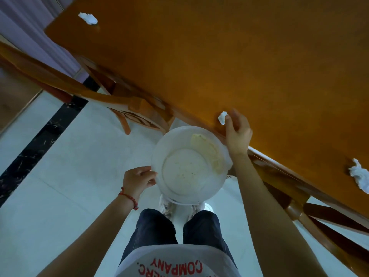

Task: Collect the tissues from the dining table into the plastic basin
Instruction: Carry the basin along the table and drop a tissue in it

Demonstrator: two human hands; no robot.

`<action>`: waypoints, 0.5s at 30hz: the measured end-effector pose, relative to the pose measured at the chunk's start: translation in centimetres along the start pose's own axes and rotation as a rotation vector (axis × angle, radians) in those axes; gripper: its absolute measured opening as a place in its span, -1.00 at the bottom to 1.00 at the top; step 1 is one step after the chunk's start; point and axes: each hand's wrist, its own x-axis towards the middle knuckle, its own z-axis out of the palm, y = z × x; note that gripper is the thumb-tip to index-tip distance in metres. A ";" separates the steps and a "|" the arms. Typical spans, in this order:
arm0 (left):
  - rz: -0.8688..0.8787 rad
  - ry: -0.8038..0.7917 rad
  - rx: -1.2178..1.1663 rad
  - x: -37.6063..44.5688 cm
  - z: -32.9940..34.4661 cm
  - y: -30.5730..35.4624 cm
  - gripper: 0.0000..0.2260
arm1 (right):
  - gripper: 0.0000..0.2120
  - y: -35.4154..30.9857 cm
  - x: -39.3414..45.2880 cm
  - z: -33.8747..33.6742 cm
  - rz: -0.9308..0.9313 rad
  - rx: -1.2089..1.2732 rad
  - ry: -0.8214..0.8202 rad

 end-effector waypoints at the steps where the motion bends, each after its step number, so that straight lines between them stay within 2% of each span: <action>1: 0.003 -0.001 -0.001 0.1 -0.1 0.1 -0.84 | -0.65 -0.2 0.8 0.5 0.000 0.017 0.007; 4: 0.013 0.011 0.011 0.5 -0.5 0.0 -0.95 | -0.66 -0.5 2.5 2.1 -0.029 0.040 0.006; 10: 0.021 0.031 -0.005 0.7 -0.6 0.2 -0.88 | -0.77 -0.3 3.8 3.3 -0.106 0.043 -0.028; 15: 0.004 0.016 -0.011 0.7 -0.6 0.2 -0.90 | -0.78 0.2 2.5 3.3 -0.136 0.032 -0.075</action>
